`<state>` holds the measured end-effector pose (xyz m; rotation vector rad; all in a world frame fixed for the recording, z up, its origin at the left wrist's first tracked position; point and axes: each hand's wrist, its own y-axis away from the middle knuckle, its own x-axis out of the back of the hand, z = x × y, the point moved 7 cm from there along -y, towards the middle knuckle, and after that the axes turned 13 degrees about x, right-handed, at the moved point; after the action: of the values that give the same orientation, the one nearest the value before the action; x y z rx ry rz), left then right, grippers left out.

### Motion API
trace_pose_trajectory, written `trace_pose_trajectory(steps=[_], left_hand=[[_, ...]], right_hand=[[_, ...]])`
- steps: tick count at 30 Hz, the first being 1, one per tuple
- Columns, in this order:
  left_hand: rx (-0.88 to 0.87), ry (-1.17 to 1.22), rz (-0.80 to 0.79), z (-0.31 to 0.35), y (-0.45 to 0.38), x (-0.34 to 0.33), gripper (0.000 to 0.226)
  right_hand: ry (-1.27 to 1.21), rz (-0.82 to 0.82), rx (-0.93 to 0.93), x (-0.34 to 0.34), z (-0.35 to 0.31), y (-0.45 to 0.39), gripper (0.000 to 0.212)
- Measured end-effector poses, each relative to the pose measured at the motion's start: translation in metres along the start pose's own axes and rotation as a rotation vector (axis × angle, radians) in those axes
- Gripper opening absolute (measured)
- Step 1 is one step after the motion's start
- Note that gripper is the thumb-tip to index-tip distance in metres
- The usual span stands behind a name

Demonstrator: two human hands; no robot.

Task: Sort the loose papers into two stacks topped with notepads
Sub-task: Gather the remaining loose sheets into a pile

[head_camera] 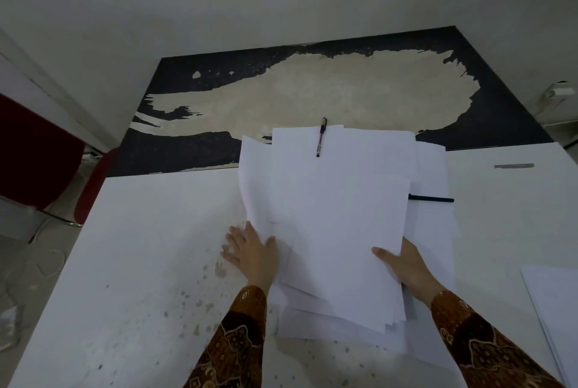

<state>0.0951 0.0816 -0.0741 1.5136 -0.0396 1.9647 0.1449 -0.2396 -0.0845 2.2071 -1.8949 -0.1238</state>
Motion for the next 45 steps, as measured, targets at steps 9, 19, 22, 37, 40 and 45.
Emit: trace_pose_trajectory(steps=[9, 19, 22, 37, 40, 45], left_hand=[[0.019, 0.634, -0.128, 0.042, -0.013, 0.063, 0.018], [-0.189, 0.979, -0.333, 0.101, 0.039, 0.154, 0.009], [-0.165, 1.164, -0.477, 0.096, 0.061, 0.156, 0.006], [-0.035, 0.397, -0.303, -0.020, 0.084, 0.002, 0.033], [-0.091, 0.237, -0.263, -0.030, 0.081, 0.000, 0.036], [-0.141, 0.121, -0.151, -0.037, 0.073, 0.007, 0.042]], right_hand=[[0.015, -0.005, -0.004, 0.000, -0.002, 0.001, 0.044], [0.020, -0.031, -0.070, 0.001, 0.001, 0.000, 0.039], [0.011, -0.033, -0.111, 0.002, 0.004, -0.002, 0.037], [-0.166, -0.037, -0.237, 0.002, 0.013, 0.000, 0.085], [-0.167, -0.034, -0.217, 0.002, 0.012, 0.000, 0.091], [-0.184, 0.013, -0.241, 0.009, 0.027, -0.003, 0.107]])
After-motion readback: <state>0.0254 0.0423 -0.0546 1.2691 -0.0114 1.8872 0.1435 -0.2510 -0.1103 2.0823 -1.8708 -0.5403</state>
